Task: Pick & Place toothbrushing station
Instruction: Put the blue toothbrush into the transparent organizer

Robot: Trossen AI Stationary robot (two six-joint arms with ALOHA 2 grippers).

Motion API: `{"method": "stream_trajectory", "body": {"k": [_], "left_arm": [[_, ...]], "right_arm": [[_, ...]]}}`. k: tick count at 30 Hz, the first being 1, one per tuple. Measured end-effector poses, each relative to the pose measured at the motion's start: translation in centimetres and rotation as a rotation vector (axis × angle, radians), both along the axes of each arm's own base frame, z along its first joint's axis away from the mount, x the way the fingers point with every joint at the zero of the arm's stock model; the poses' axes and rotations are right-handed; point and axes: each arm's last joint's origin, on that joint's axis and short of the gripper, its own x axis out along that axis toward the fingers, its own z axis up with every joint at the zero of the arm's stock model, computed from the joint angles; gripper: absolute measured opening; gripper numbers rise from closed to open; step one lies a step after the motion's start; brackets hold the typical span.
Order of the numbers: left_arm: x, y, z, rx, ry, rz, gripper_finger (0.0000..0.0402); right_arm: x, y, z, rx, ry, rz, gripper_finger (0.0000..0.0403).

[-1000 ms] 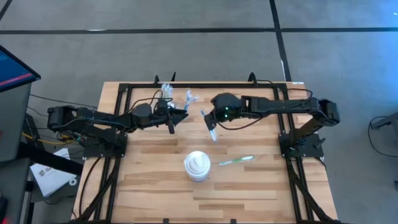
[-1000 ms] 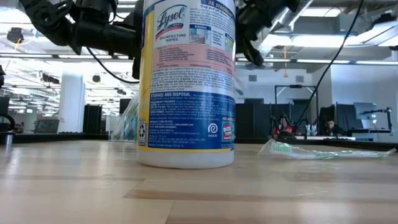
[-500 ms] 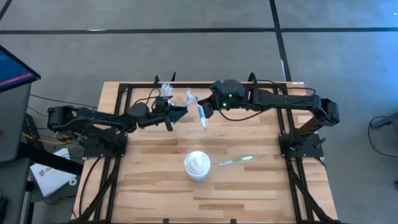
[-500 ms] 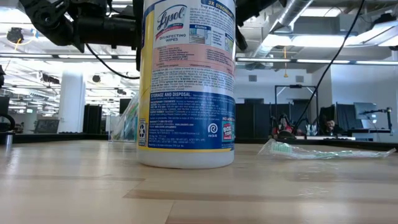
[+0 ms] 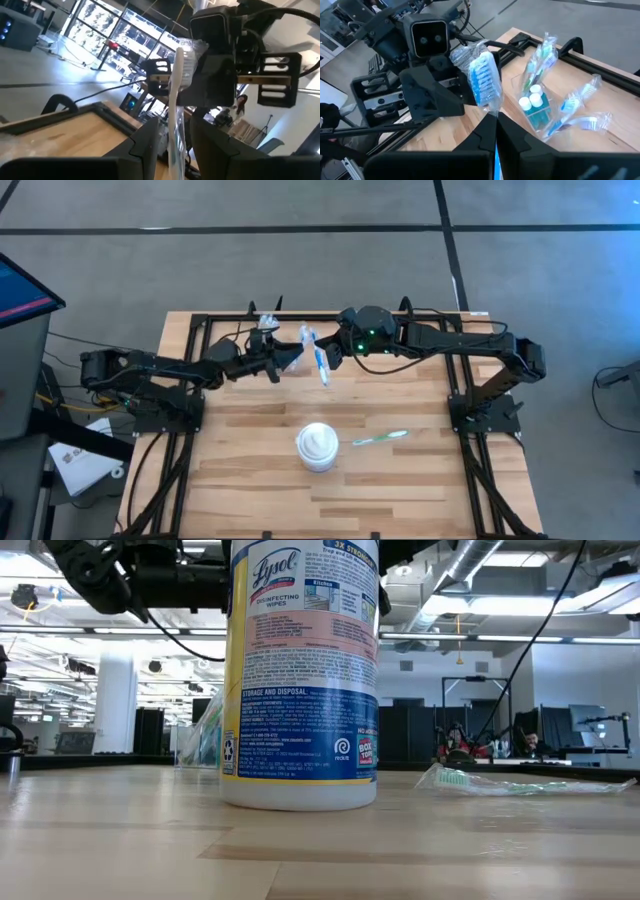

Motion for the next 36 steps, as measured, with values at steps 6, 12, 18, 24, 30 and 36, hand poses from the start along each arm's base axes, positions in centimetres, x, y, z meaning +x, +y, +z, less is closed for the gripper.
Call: {"method": "stream_trajectory", "body": {"k": [6, 12, 18, 24, 30, 36], "left_arm": [[1.1, 0.9, 0.2, 0.000, 0.004, -0.059, 0.0108], [2.1, 1.1, 0.1, -0.004, 0.014, -0.080, 0.0108], [2.2, 1.1, 0.0, -0.005, 0.012, -0.076, 0.0108], [3.0, 1.3, 0.1, -0.005, 0.009, -0.073, 0.0108], [3.9, 1.7, -0.1, -0.007, 0.019, -0.077, 0.0108], [3.9, 1.8, 0.0, -0.004, 0.020, -0.088, 0.0098]], "right_arm": [[0.0, 0.0, 0.0, -0.004, -0.003, 0.001, 0.0000], [0.0, 0.0, 0.0, -0.003, -0.003, 0.004, 0.0000], [0.0, 0.0, 0.1, -0.001, -0.006, 0.010, 0.0000], [0.1, 0.0, 0.3, -0.001, -0.037, 0.025, 0.0000], [0.1, 0.0, 0.3, -0.001, -0.033, 0.024, 0.0000], [0.1, -0.1, 0.3, 0.000, -0.032, 0.021, 0.0000]]}}
